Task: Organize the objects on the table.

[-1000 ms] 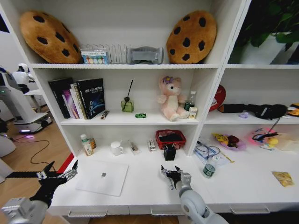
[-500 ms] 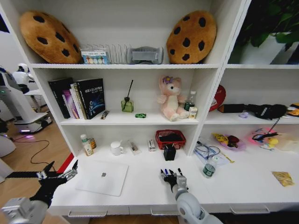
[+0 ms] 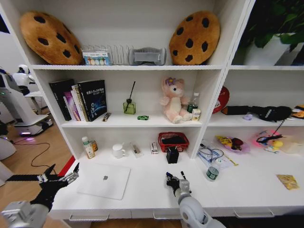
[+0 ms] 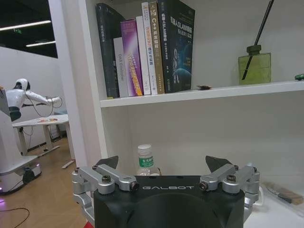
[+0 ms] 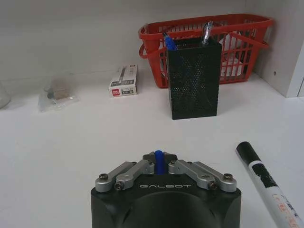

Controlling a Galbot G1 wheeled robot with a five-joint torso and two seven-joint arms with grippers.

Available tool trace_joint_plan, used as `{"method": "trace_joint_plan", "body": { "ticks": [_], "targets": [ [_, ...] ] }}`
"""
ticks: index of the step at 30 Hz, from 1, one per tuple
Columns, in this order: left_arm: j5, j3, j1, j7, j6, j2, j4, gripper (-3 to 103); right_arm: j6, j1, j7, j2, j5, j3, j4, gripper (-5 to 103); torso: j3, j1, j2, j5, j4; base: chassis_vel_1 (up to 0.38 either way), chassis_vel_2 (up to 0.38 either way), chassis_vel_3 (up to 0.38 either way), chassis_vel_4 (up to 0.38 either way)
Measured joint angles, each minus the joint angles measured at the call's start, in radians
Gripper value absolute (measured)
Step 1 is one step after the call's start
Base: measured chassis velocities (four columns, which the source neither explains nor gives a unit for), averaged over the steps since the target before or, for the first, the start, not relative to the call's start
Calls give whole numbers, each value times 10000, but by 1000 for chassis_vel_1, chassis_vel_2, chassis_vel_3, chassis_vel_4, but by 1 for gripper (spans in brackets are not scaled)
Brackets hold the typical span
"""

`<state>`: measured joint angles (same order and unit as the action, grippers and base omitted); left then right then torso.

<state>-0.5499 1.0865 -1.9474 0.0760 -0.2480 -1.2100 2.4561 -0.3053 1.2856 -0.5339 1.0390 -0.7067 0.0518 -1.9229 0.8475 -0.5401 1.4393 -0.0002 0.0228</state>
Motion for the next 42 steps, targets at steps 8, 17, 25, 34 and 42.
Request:
{"method": "trace_joint_plan", "body": {
  "ticks": [8,17,25,34,42],
  "targets": [
    [0,-1,0,0,1,0,0,100,-21,64,332,-314,-78,625,-370,7,1,-1,0,2,4,0,0,0,0],
    [0,-1,0,0,1,1,0,100,3030,-538,2901,-662,2095,1619,-702,6,0,-1,0,2,5,0,0,0,0],
    [0,-1,-1,-1,-1,1,1,100,4831,-2018,2784,-448,3178,1430,922,6,1,-4,0,2,1,0,0,0,0],
    [0,-1,0,0,-1,1,0,100,6140,-2745,2450,174,4412,1321,2841,6,1,-4,-1,3,5,0,0,0,0],
    [0,-1,-1,-1,-2,1,0,100,7279,-3578,2433,884,5091,937,4455,6,1,-4,-1,2,3,0,0,0,0]
  ]
}}
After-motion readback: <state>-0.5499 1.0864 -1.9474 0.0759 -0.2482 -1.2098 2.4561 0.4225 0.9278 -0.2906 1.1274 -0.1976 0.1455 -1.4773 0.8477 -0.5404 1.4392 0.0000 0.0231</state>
